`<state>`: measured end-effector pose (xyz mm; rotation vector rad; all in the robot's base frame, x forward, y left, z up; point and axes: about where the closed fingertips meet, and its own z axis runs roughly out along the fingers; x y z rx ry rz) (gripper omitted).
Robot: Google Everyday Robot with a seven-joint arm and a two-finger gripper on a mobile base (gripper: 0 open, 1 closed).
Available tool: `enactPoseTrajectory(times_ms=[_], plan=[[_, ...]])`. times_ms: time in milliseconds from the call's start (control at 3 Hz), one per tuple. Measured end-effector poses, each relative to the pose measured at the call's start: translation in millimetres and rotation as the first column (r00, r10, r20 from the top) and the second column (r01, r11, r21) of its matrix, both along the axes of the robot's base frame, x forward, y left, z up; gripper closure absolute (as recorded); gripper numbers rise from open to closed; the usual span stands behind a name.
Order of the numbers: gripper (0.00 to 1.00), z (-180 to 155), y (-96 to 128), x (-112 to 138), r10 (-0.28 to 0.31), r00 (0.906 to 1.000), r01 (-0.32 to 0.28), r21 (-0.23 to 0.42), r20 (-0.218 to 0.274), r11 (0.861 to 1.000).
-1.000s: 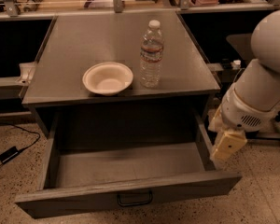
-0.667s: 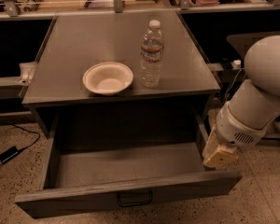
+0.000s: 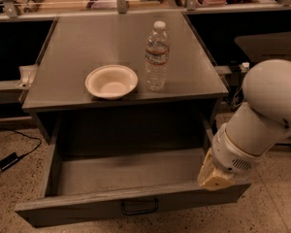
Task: Close top drawer
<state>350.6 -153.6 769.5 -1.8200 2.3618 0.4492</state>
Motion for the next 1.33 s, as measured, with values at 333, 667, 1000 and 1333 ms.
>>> enactPoseTrajectory(times_ms=[333, 667, 1000, 1333], plan=[[1.0, -1.8, -0.9, -1.2, 0.0, 1.0, 0.0, -0.004, -0.005, 1.0], [1.0, -1.5, -1.1, -1.0, 0.0, 1.0, 0.0, -0.004, -0.004, 1.0], [1.0, -26.4, 10.0, -12.9, 0.043, 0.9991, -0.043, -0.009, 0.004, 0.999], [1.0, -63.6, 25.9, -28.1, 0.095, 0.9949, -0.095, -0.01, 0.035, 0.995]])
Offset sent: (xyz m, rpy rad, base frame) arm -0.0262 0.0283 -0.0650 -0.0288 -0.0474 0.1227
